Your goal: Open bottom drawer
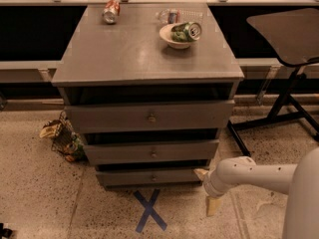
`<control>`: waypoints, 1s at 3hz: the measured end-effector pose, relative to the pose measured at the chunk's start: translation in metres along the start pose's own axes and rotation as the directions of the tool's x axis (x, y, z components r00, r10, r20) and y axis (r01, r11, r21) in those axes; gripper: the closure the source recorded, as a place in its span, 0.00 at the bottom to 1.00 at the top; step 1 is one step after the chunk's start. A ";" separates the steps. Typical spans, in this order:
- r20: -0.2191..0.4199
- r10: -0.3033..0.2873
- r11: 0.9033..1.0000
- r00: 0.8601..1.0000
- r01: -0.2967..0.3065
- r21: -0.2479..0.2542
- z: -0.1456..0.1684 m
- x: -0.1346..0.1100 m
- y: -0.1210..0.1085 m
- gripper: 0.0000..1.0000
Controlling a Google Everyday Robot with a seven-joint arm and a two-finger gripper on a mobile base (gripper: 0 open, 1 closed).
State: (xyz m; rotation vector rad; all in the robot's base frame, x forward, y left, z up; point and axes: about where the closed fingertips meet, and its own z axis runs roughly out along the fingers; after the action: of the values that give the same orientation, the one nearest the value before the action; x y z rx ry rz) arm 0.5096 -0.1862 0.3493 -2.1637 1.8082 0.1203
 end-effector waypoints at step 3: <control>0.018 0.052 0.999 0.998 -0.052 -0.013 0.067 0.029 -0.010 0.00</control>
Offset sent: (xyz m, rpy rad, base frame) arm 0.0253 -0.0132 -0.0853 0.0620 0.0309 -0.0868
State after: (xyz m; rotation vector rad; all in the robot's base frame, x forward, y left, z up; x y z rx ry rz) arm 0.5341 -0.1928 0.2804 -2.1177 1.8595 0.1633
